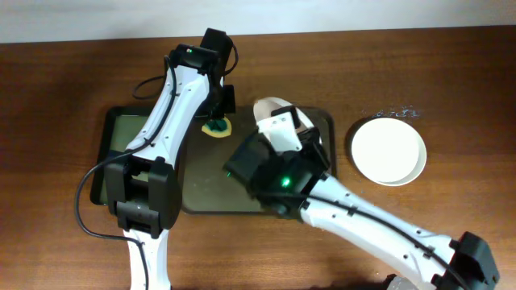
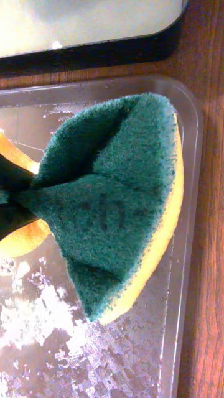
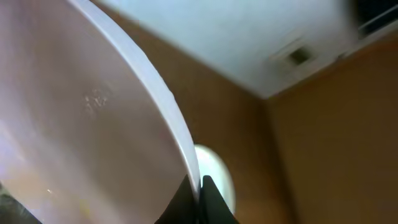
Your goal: Clean dirty plates on tray and stack at the side
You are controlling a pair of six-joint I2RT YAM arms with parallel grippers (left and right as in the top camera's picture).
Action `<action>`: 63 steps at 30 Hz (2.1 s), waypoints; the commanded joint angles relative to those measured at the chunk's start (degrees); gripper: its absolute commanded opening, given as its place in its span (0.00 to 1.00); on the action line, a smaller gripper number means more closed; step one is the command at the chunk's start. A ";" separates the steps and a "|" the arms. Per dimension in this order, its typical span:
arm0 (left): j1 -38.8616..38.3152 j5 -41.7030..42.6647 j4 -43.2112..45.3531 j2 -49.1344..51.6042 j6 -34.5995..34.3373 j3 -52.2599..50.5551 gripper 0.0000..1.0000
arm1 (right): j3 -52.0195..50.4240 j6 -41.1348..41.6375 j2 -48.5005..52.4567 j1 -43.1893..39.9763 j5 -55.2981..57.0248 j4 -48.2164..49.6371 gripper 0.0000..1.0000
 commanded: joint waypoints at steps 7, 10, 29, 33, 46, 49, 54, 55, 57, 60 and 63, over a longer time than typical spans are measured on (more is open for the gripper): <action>0.09 0.63 0.17 0.39 1.14 -0.07 0.00 | 0.28 1.31 -1.46 2.80 16.15 -0.02 0.04; 0.09 0.63 0.17 0.39 1.14 -0.07 0.00 | 0.28 1.33 -1.46 2.78 16.00 0.00 0.04; 0.09 0.63 0.42 0.39 1.14 -0.07 0.00 | -6.10 12.68 6.05 -26.43 -59.01 9.88 0.04; 0.09 0.61 0.42 0.39 1.14 -0.07 0.00 | -10.10 15.06 10.27 -26.91 -66.14 16.09 0.04; 0.09 0.61 0.81 0.39 1.14 -0.07 0.00 | -10.05 -16.37 11.93 -28.46 -68.54 25.14 0.49; 0.09 0.61 0.98 0.39 1.14 -0.07 0.00 | -10.05 -20.04 11.98 -31.19 -70.71 29.88 0.48; 0.09 0.61 0.98 0.39 1.14 -0.07 0.00 | -10.05 -21.29 14.99 -34.42 -78.05 35.19 0.47; 0.09 0.61 1.01 0.39 1.14 -0.07 0.00 | -10.05 -21.29 16.37 -34.69 -78.25 35.80 0.47; 0.09 0.61 1.20 0.39 1.14 -0.07 0.00 | -10.05 -21.27 18.86 -34.84 -78.40 36.92 0.40; 0.07 0.61 1.22 0.39 1.14 -0.07 0.00 | -9.99 -20.79 19.45 -34.84 -78.31 37.16 0.36; 0.07 0.63 1.22 0.39 1.14 -0.07 0.00 | -9.77 -17.31 19.47 -34.82 -76.67 36.96 0.30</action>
